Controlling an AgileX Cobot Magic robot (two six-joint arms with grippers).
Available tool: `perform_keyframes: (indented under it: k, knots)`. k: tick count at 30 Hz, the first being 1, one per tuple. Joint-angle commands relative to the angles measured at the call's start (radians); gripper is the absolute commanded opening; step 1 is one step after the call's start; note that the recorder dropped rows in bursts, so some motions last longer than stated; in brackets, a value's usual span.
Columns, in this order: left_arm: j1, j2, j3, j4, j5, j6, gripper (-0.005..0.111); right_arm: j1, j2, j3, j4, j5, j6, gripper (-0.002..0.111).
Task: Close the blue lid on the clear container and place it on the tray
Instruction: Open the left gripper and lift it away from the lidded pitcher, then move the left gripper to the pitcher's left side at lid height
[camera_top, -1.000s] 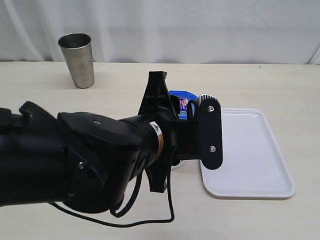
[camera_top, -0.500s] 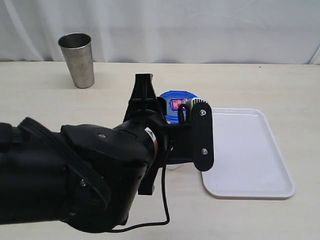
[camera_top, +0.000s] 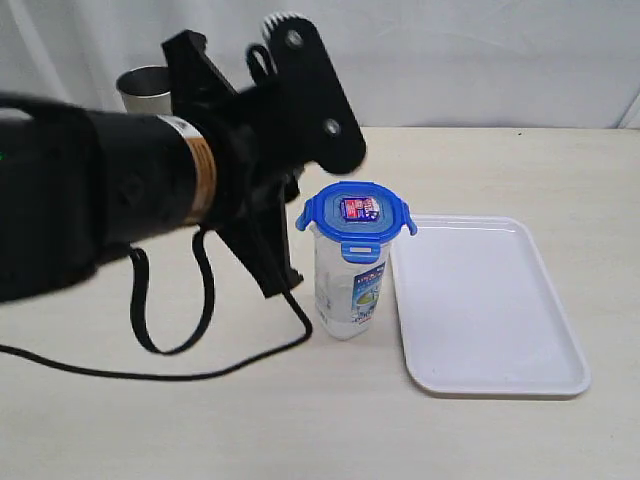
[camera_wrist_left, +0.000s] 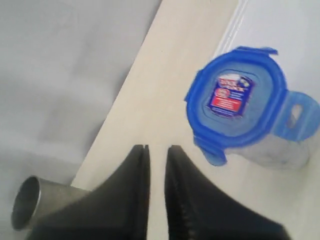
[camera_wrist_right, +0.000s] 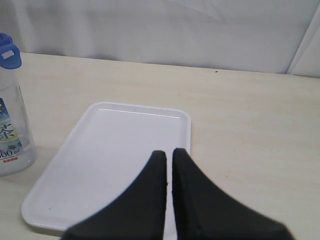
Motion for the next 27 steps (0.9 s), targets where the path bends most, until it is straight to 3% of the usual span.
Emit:
perform_keyframes:
  k: [1, 4, 11, 16, 19, 22, 27]
  knots:
    - [0.183, -0.018, 0.009, -0.147, -0.203, -0.011, 0.0, -0.004, -0.006, 0.001, 0.001, -0.009, -0.006, 0.004]
    - [0.303, -0.018, 0.074, -0.201, -0.444, -0.011, 0.0, -0.004, -0.006, 0.001, 0.001, -0.009, -0.006, 0.004]
    - [0.61, 0.041, 0.313, -0.216, -1.181, -0.026, 0.0, -0.004, -0.006, 0.001, 0.001, -0.009, -0.006, 0.004]
    - [0.793, 0.206, 0.313, -0.088, -1.505, -0.146, 0.0, -0.004, -0.006, 0.001, 0.001, -0.009, -0.006, 0.004]
    - [0.818, 0.327, 0.272, 0.036, -1.613, -0.149, 0.0, -0.004, -0.006, 0.001, 0.001, -0.009, -0.006, 0.004]
    - [0.816, 0.42, 0.205, 0.158, -1.633, -0.137, 0.0, -0.004, -0.006, 0.001, 0.001, -0.009, -0.006, 0.004]
    - [0.816, 0.531, 0.121, 0.195, -1.657, -0.137, 0.0, -0.004, -0.006, 0.001, 0.001, -0.009, -0.006, 0.004]
